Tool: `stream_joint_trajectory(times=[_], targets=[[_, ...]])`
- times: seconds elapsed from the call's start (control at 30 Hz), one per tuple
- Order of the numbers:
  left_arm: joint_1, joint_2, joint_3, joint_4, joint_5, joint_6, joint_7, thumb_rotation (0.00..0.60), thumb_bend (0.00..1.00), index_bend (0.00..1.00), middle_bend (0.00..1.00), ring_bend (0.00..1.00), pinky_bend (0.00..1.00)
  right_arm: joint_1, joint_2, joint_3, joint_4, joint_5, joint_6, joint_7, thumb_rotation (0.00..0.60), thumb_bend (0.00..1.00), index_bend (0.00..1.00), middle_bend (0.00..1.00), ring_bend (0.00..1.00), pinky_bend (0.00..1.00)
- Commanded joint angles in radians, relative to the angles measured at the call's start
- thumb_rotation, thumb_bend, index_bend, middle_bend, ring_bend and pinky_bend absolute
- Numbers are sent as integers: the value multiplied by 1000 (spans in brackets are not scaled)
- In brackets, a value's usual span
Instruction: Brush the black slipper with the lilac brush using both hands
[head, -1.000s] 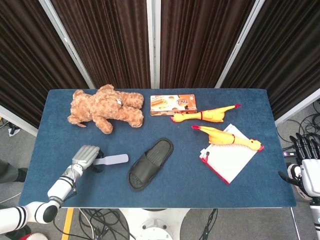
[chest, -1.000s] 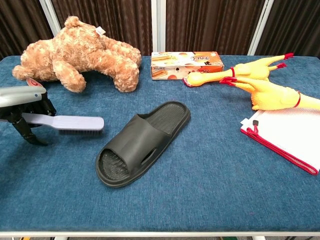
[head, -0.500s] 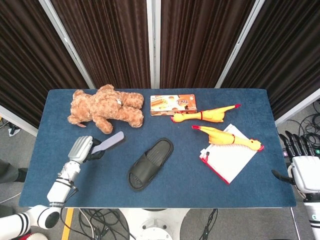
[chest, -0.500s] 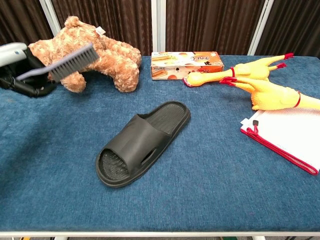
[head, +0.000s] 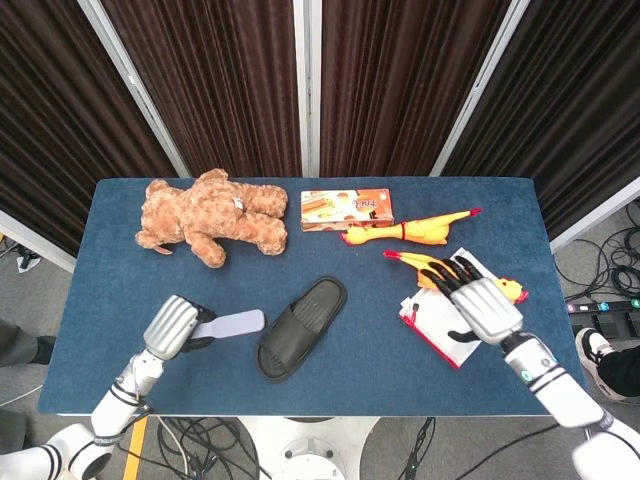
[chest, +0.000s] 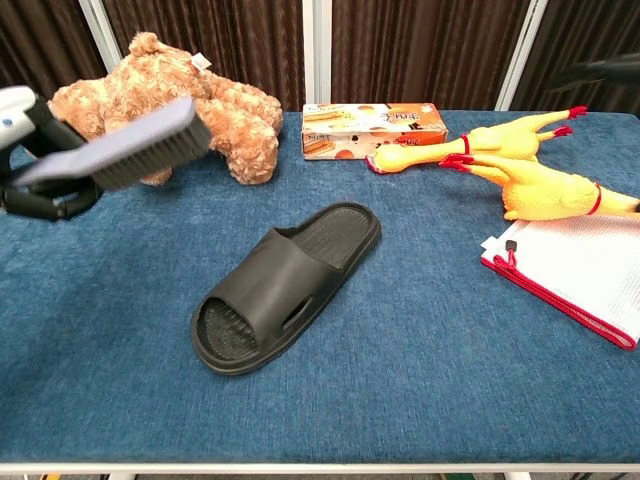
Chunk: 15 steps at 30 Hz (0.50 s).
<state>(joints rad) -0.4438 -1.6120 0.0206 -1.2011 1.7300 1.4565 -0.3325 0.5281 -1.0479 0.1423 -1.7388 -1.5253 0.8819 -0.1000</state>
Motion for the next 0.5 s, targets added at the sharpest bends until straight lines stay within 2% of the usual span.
stream_joint_trajectory(times=[0.03,0.2,0.3,0.5], targets=[[3,-45,45,78,51,21,1,600,541,1000,1000,994,1000,225,-129,72,42,129,-253,-91,600,26,0,30,0,7],[-9,-93,60,136,77,11,30,600,541,1000,1000,992,1000,407,-265,70,189,304,-446,-200,600,26,0,1,0,4],[-20,-135,53,181,71,-5,33,600,540,1000,1000,991,1000,492,-345,44,276,395,-482,-266,600,26,0,0,0,0],[-57,-204,31,281,44,-61,17,600,540,1000,1000,988,1000,627,-469,-30,404,554,-482,-376,600,26,0,0,0,0]])
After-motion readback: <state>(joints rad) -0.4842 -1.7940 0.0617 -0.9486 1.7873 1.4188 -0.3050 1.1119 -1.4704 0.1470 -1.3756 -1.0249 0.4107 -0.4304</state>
